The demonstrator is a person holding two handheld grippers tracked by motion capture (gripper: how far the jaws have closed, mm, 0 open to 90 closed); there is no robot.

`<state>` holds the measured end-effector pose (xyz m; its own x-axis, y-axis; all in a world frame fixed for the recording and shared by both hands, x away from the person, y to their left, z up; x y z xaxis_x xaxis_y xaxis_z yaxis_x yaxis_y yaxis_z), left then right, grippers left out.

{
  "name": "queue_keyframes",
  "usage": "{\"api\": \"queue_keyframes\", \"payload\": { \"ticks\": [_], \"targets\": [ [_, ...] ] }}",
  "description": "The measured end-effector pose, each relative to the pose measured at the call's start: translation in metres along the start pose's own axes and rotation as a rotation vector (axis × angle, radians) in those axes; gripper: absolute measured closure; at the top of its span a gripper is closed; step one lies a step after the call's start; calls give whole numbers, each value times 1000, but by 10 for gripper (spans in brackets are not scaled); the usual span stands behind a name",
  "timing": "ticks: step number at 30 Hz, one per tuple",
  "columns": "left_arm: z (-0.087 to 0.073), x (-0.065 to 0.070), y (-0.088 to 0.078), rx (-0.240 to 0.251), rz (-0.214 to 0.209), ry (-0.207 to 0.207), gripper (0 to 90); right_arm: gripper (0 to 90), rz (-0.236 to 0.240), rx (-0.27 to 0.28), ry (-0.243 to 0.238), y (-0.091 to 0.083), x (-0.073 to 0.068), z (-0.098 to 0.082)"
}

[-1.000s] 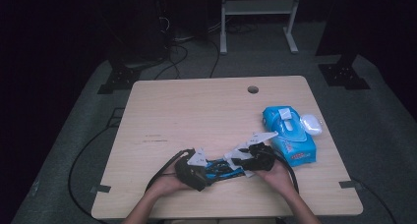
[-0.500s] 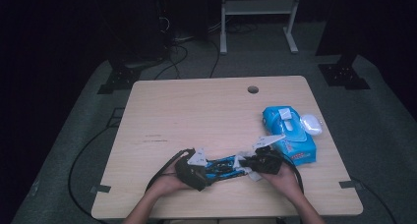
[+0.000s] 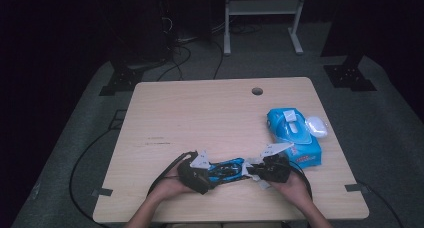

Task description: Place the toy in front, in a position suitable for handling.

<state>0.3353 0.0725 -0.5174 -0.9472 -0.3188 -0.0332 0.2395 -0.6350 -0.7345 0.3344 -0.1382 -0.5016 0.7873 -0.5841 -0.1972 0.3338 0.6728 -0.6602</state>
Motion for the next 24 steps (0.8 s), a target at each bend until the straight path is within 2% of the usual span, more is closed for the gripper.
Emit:
{"api": "queue_keyframes", "payload": {
  "ticks": [4,6,7,8,9,11,13,14,15,17,21,22,24],
  "targets": [
    [0,0,0,0,-2,2,236,830,46,20,-12,3,-8,5],
    [0,0,0,-1,1,3,236,829,69,24,-7,3,-5,4],
    [0,0,0,-2,0,3,236,830,57,22,1,2,0,3],
    [0,0,0,-1,-1,3,236,830,16,2,2,2,6,0],
    [0,0,0,-1,-1,2,236,831,5,-6,10,1,12,-4],
    [0,0,0,-1,-2,2,236,832,14,-8,47,-1,16,-8],
    [0,-1,0,-1,-3,2,235,832,33,-1,42,0,10,-7],
    [-1,-1,-1,-1,-5,2,236,832,15,-4,15,1,8,-5],
    [0,-1,0,0,-4,2,236,832,22,1,6,1,6,-2],
    [0,0,0,-2,-1,0,236,831,30,8,20,2,9,0],
    [0,0,0,-2,-1,-2,236,833,12,17,47,5,17,3],
    [0,0,0,-2,-3,-1,236,833,3,16,48,6,17,6],
    [1,0,1,0,-2,-1,236,833,17,29,34,9,13,16]
  ]
}}
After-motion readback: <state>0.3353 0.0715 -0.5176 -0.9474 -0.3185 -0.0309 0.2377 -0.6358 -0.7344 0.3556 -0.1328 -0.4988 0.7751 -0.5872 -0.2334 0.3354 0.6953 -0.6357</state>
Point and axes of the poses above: each handheld gripper's, and its own axes: y roughly forward along the jaws, z roughly out of its top, x roughly to its right, the point moved 6 cm from there along y, roughly forward along the jaws
